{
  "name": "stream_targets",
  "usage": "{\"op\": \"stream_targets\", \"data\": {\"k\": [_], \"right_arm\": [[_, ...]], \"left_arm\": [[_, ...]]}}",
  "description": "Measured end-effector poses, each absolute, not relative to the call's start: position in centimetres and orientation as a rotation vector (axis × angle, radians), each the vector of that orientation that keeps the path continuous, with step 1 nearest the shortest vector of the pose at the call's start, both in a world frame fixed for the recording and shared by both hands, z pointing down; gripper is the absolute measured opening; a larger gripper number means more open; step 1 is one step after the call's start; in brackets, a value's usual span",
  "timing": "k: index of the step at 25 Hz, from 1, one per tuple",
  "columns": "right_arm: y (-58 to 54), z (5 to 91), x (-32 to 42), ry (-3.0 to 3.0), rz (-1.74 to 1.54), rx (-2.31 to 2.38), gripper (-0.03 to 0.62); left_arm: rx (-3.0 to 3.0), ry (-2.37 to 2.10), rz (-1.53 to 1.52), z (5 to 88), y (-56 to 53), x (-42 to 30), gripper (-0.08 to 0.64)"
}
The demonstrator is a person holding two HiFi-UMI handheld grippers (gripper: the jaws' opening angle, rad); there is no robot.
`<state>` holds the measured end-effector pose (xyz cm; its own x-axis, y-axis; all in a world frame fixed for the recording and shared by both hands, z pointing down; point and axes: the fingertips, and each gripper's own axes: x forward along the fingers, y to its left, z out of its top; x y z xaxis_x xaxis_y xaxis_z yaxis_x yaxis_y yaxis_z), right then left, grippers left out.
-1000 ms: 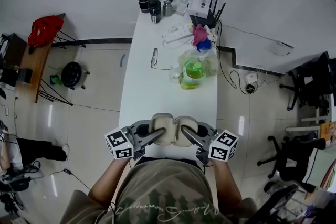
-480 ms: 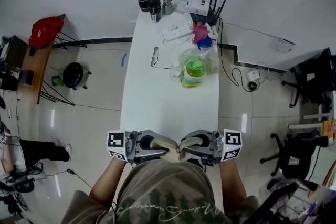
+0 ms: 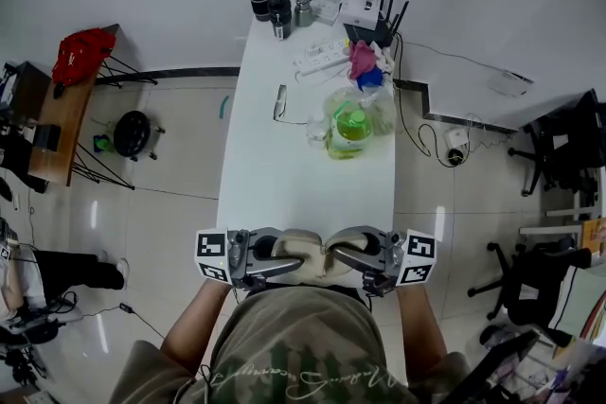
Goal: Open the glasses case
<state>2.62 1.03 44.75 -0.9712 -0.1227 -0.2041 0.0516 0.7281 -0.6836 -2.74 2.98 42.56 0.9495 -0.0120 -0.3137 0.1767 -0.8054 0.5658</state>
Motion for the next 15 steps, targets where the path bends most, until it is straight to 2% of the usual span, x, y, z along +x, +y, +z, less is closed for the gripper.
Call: {"op": "stream_targets", "data": {"k": [5, 10, 15], "right_arm": [[-1.1, 46.9, 2.6, 2.635, -1.198, -0.251, 0.055], [-3.6, 51.8, 3.9, 2.553, -1.433, -0.57, 0.055], [-3.6, 52.8, 4.0, 2.608, -1.419, -0.627, 0.054]], "left_arm": [[2.456, -0.038, -0.383, 43.8, 1.2, -3.3, 0.069], [2.531, -0.228, -0.146, 46.9, 0.4, -3.0, 0.148], [2.544, -0.246, -0.051, 48.2, 1.2, -3.5, 0.164]]}}
